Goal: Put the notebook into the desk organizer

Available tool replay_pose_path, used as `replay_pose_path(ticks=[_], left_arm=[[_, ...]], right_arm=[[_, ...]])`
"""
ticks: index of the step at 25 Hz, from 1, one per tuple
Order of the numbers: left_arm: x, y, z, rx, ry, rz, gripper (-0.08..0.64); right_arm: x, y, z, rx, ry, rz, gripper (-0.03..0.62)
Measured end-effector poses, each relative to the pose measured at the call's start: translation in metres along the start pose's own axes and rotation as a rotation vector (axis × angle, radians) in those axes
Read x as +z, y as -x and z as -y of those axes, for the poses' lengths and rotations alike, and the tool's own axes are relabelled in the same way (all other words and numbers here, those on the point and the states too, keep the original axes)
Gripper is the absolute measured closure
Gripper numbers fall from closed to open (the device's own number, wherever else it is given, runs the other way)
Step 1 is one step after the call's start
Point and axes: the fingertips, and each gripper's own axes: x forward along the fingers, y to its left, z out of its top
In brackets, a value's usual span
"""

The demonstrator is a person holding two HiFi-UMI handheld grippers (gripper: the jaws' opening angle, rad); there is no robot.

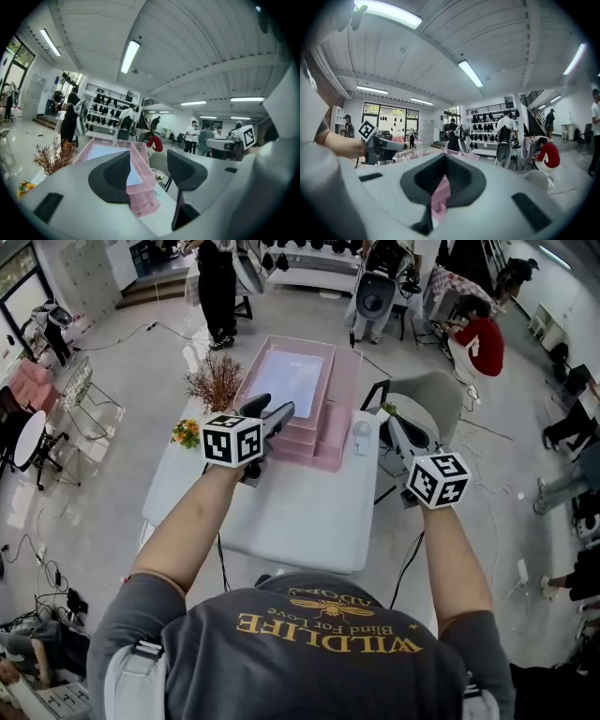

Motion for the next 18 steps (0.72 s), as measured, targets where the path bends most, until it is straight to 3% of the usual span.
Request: replay_pose_path(ticks=[7,11,14,18], left_arm=[[0.007,0.034,0.059,-0.144,-0.136,0.168,0.450],[-0.005,0.050,0.077,-0.187,-0.111,0.207,0.548],[-0.014,0.061,0.083,-0.211,-0.077,0.225,0.558],[-0.029,0.070,0.082,-0.189,-0.077,0.224,0.560]], right_arm=[[0.005,0.039,0.003,-0.050,-0.003,0.043,0.592],[-0.012,0.064,0.005,-0.090,-0.014,0.038,0.592],[-0.029,0.077,0.004,-0.116,-0.020,0.026,0.592],[-0.044,0.086,0.000,-0.123,-0.031,0.019,0.592]])
